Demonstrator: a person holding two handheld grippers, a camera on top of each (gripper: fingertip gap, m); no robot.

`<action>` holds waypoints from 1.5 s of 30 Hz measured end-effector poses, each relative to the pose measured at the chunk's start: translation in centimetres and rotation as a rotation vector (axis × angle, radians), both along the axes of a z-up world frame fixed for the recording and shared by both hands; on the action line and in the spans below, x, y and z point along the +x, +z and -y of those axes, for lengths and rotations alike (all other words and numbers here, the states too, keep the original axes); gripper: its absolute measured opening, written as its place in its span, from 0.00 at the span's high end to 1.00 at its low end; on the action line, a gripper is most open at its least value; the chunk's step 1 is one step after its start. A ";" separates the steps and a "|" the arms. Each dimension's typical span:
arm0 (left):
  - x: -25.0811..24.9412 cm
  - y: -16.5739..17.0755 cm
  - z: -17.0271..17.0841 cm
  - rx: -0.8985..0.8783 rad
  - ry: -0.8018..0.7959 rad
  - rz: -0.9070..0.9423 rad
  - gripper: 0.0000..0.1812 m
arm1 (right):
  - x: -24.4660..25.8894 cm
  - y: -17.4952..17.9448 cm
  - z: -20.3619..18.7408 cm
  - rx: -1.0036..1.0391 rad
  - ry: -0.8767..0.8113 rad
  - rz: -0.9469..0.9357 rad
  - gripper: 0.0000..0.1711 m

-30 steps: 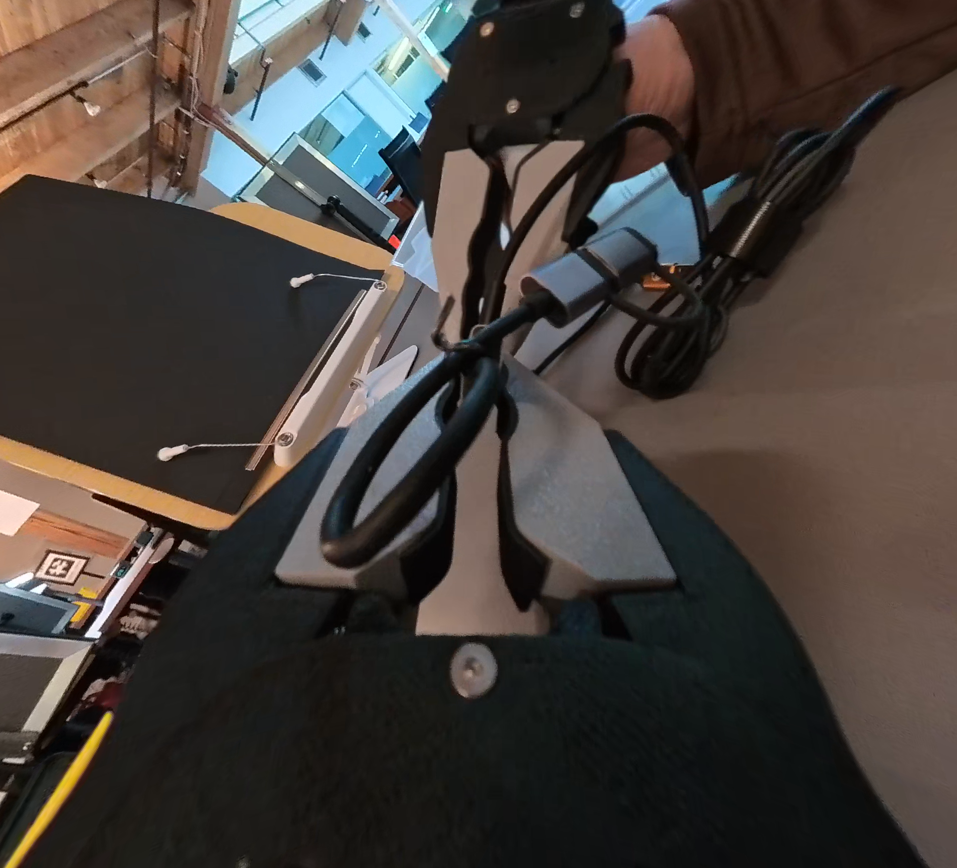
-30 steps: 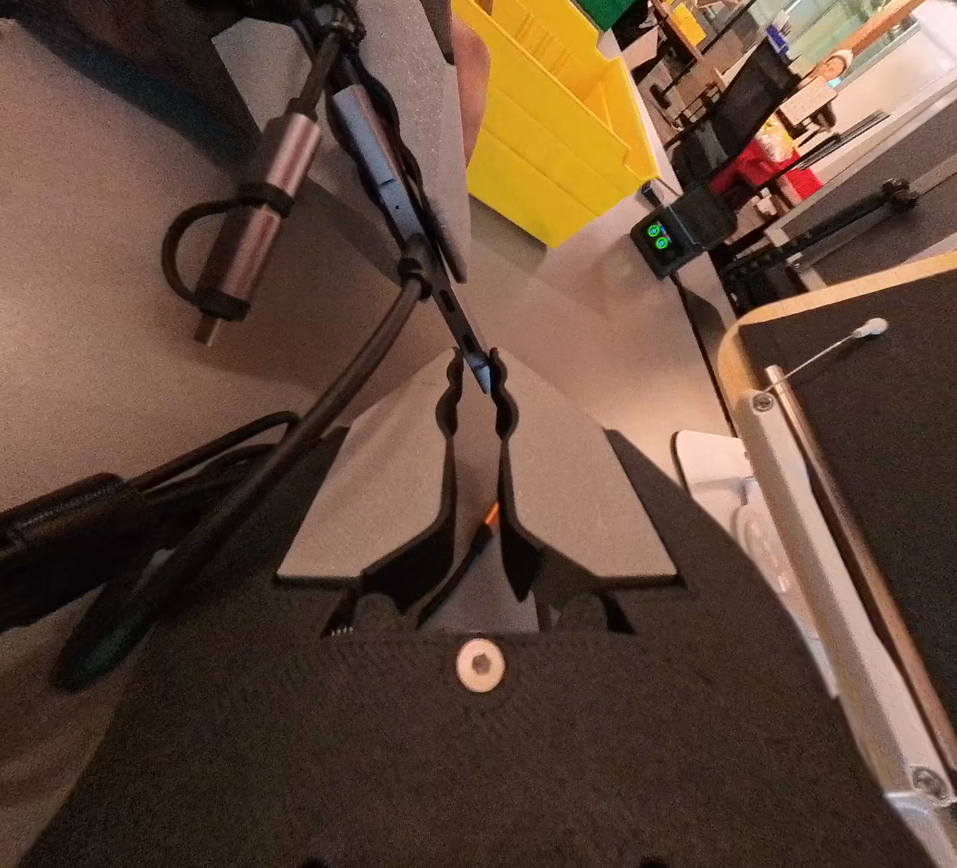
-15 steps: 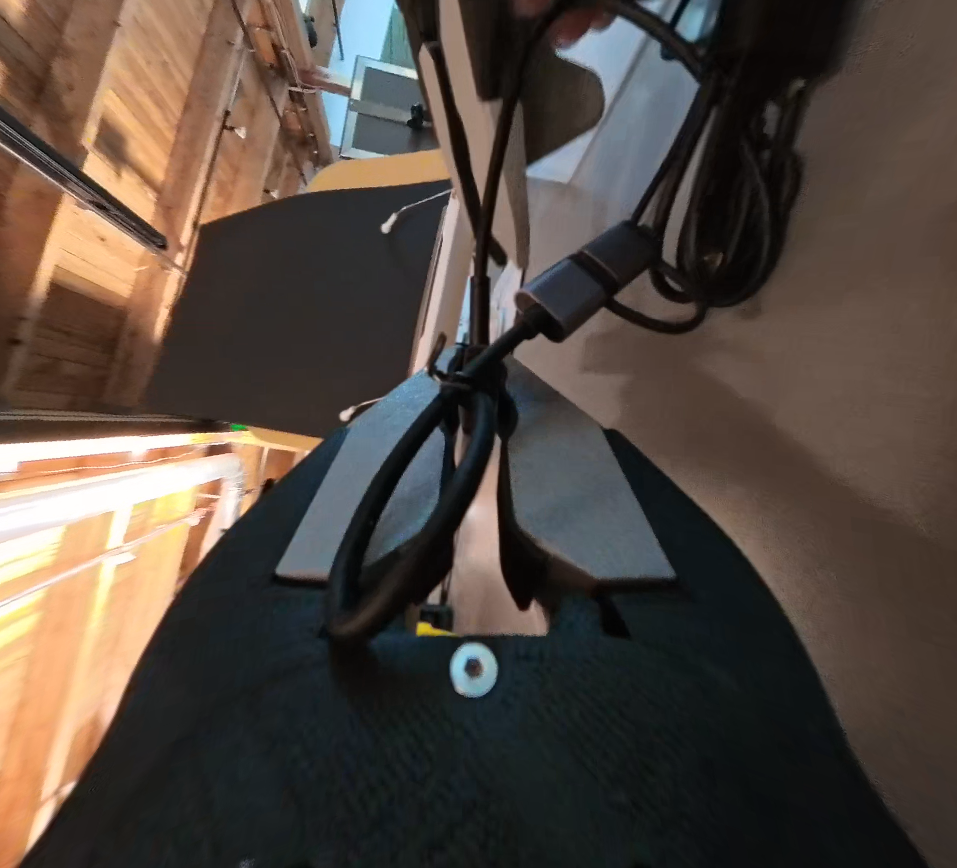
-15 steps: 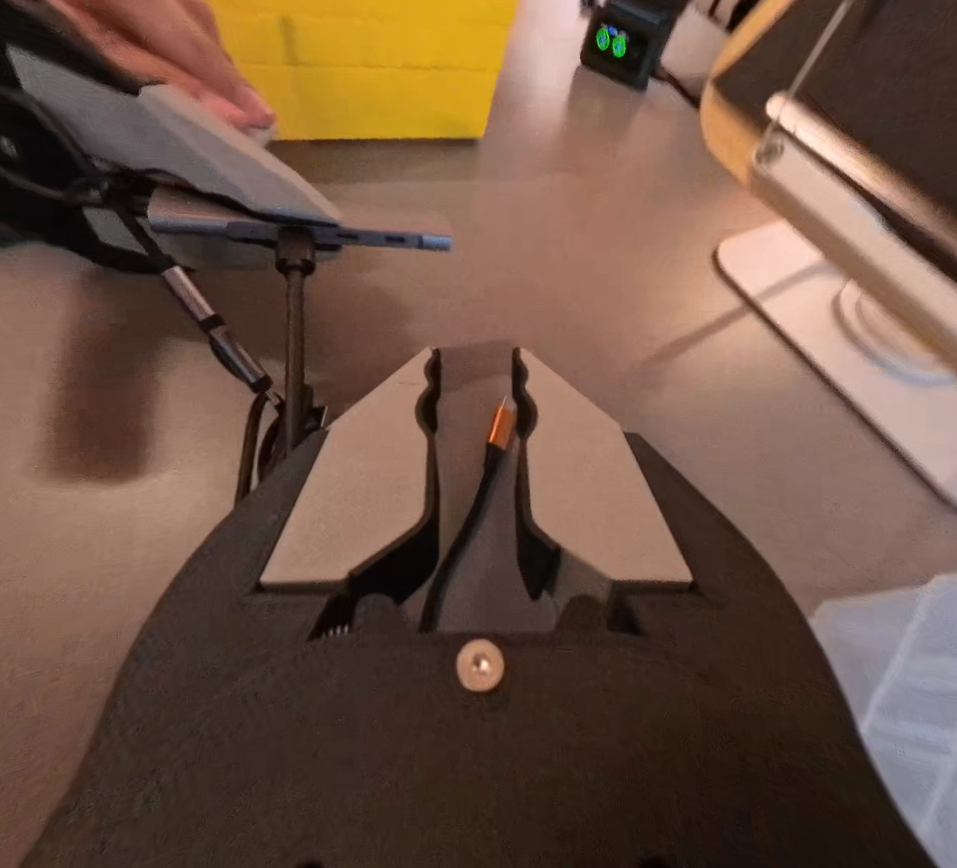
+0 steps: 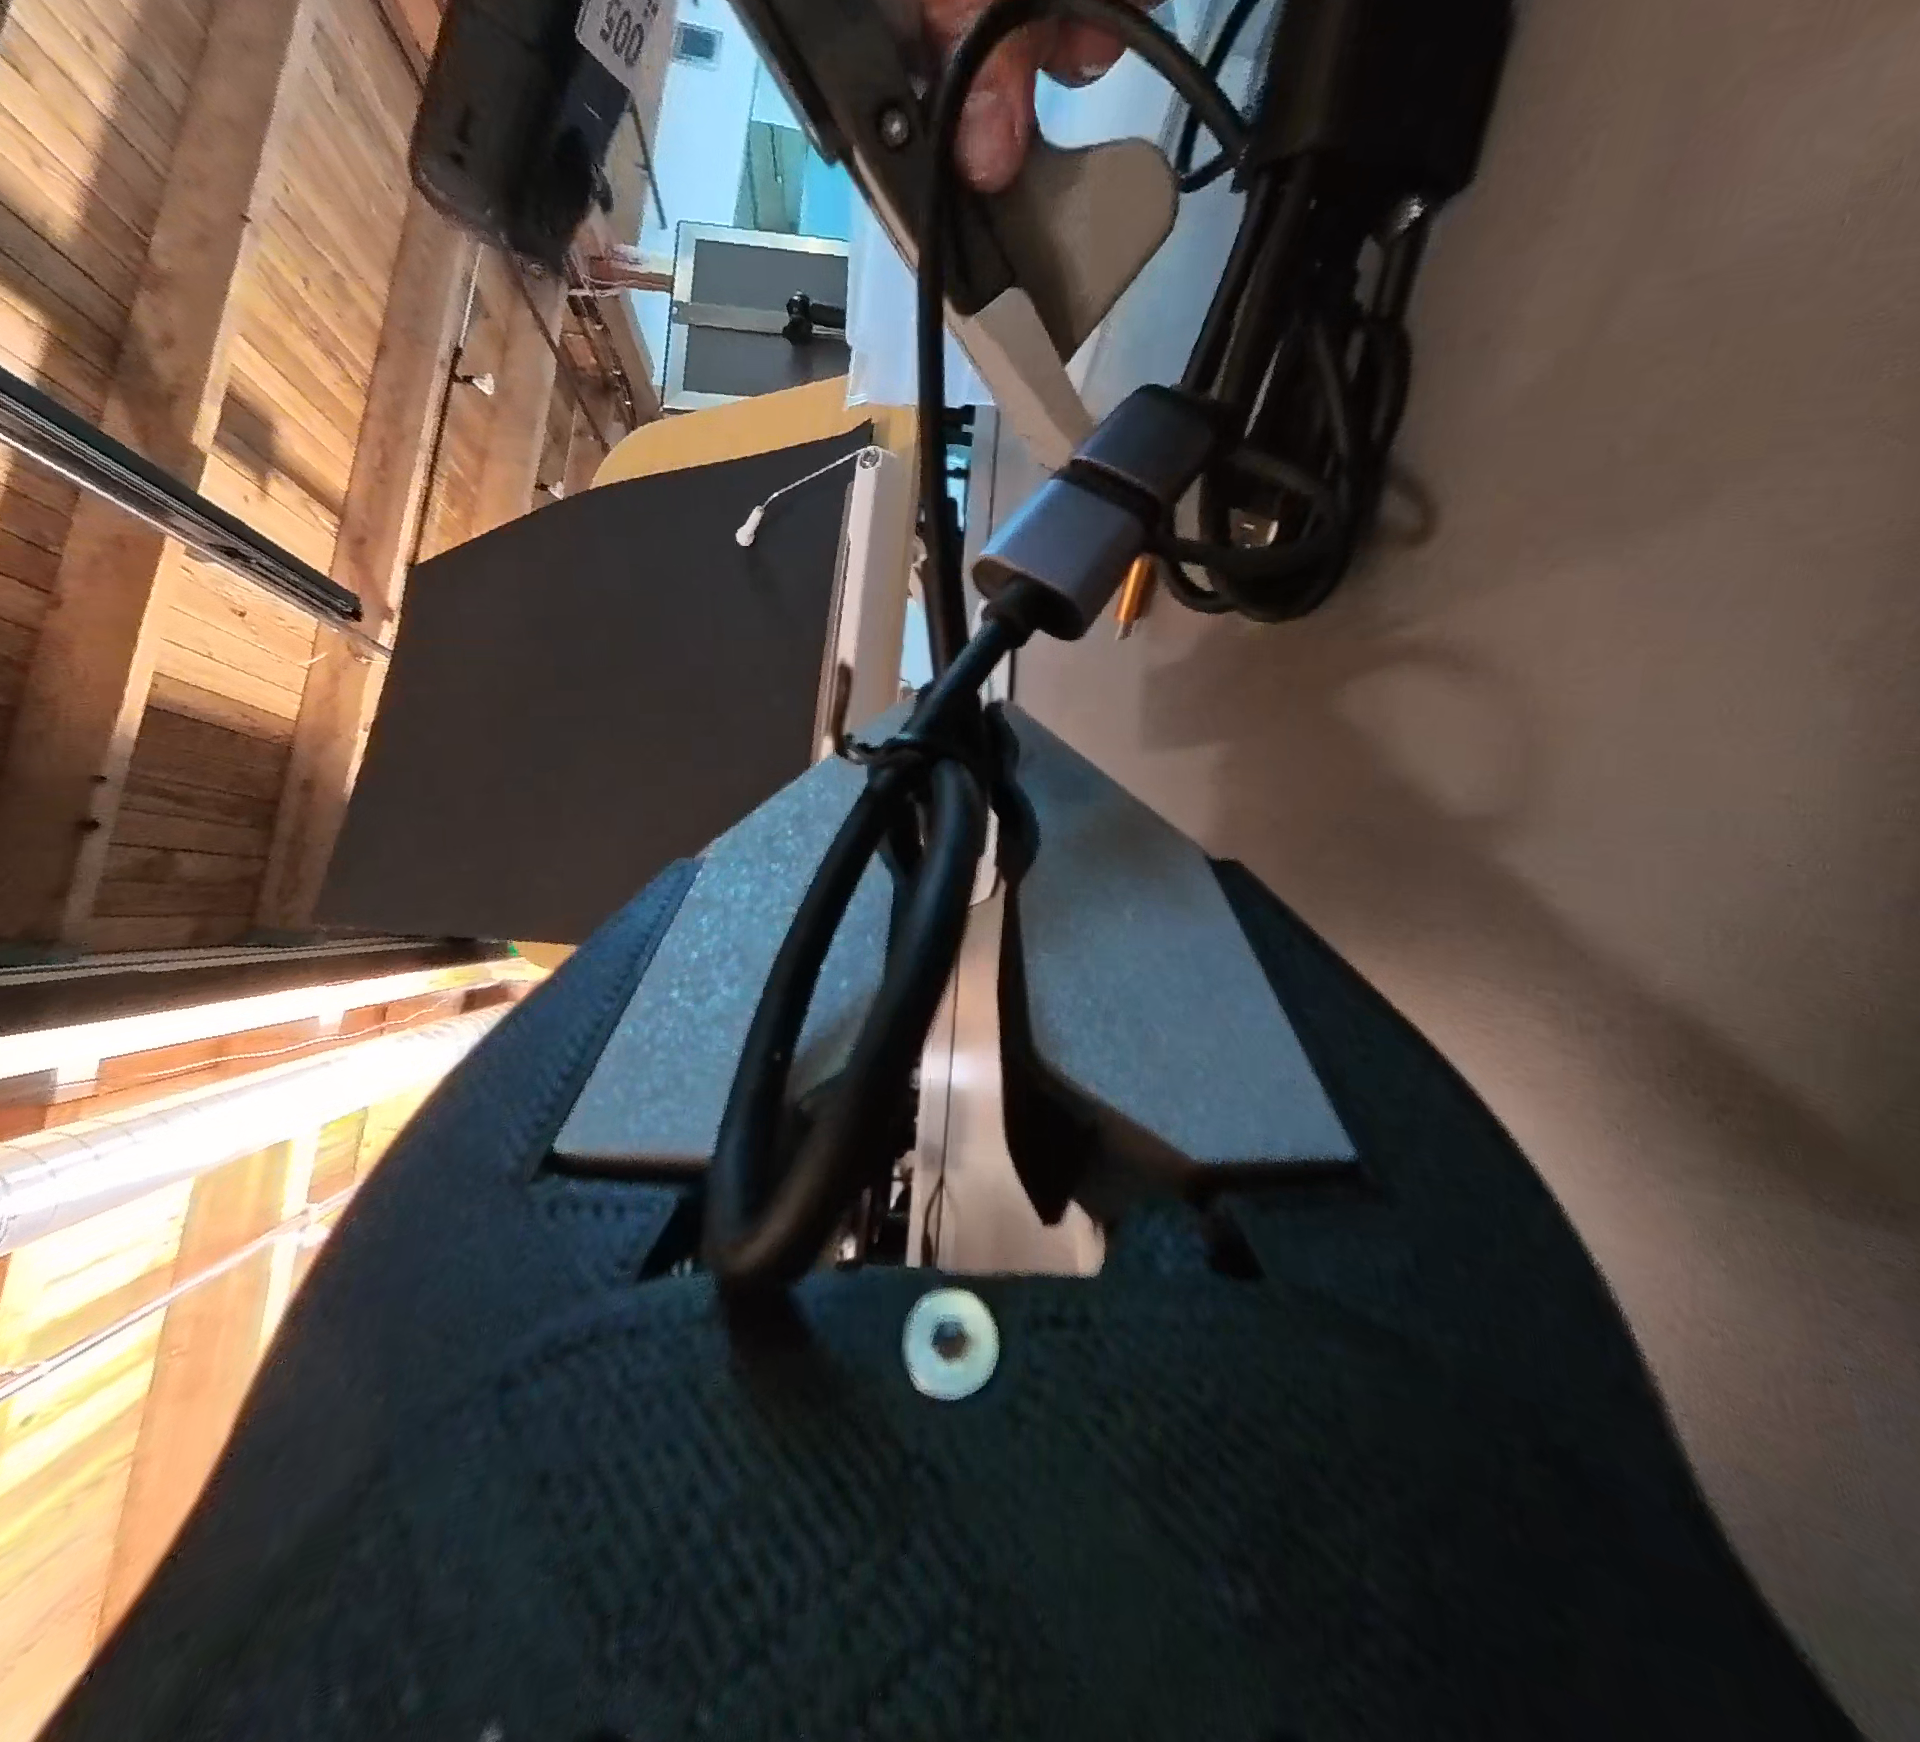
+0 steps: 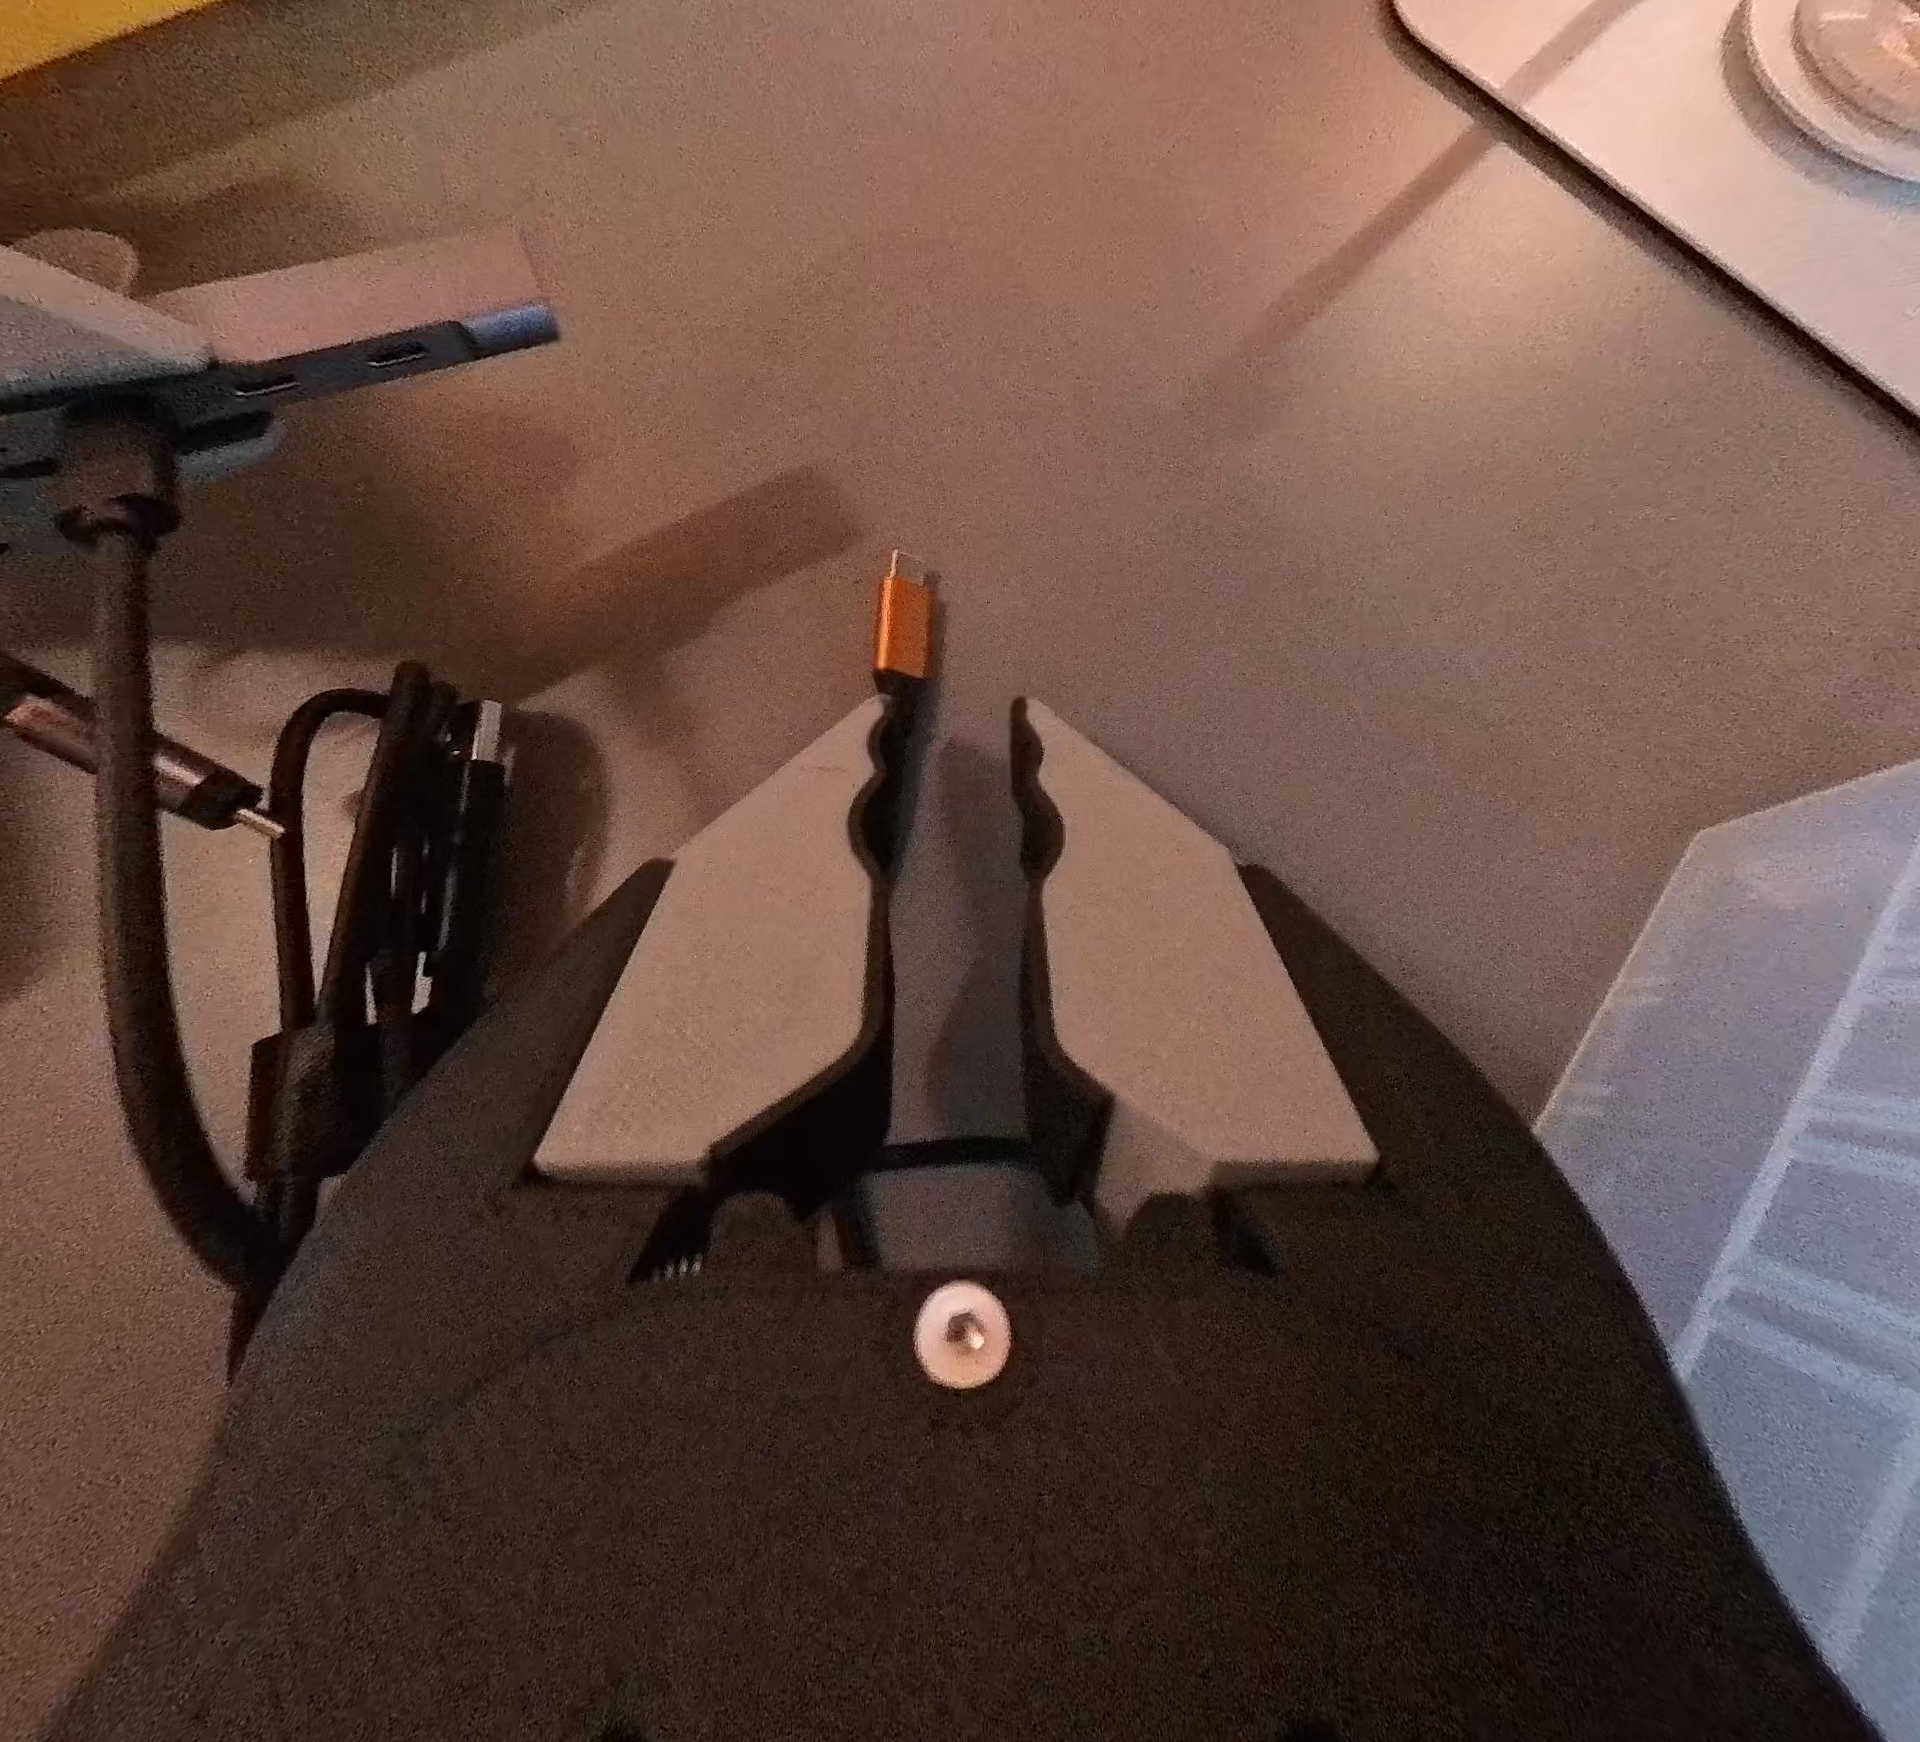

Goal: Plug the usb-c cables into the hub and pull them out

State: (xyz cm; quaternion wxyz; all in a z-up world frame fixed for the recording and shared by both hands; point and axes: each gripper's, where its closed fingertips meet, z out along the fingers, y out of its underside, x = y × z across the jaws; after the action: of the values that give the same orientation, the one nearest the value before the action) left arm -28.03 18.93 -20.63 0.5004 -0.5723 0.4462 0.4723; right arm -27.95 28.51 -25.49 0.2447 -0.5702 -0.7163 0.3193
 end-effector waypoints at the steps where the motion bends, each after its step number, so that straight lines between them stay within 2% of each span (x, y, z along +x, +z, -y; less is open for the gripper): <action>1: 0.0 0.0 0.0 0.001 -0.001 0.003 0.96 | -0.1 -0.2 -0.2 0.004 -0.009 0.003 0.88; 3: -0.1 0.1 -0.1 0.003 0.000 0.006 0.96 | -0.3 -0.8 0.0 -0.012 -0.004 0.027 0.84; 5: -0.1 0.2 -0.1 0.007 0.001 0.002 0.96 | -0.5 -1.3 0.7 -0.060 0.018 0.041 0.84; 7: -0.1 0.2 -0.1 0.008 0.002 0.006 0.96 | -0.6 -1.3 0.8 -0.076 0.010 0.040 0.86; 10: -0.2 0.1 -0.1 0.002 0.009 0.007 0.96 | -0.7 -1.4 0.6 -0.072 -0.006 0.033 0.96; 19: -0.4 -0.1 -0.2 -0.009 0.010 0.024 0.96 | -1.0 -1.3 0.8 -0.169 -0.010 0.035 0.93; 29: -0.4 -0.3 -0.3 -0.018 0.014 0.027 0.96 | -1.5 -1.4 0.5 -0.130 -0.020 0.030 0.96; 33: -1.2 -0.3 -0.5 -0.017 0.043 0.038 0.96 | -1.7 -0.4 2.1 0.001 0.089 -0.044 0.97; 36: -1.3 -0.4 -0.5 -0.021 0.032 0.067 0.96 | -1.6 1.7 4.1 0.211 0.238 -0.161 0.97; 40: -1.0 -0.5 -0.6 -0.019 0.020 0.041 0.96 | -1.2 3.2 5.3 0.477 0.330 -0.262 0.97; 45: -0.8 -0.8 -0.6 -0.034 0.008 0.038 0.96 | -0.7 3.2 5.8 0.540 0.366 -0.256 0.97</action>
State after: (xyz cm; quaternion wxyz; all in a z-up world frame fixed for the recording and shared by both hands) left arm -28.84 19.53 -21.43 0.4970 -0.5912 0.4425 0.4556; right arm -28.68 22.68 -22.24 0.4133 -0.3026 -0.8286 0.2258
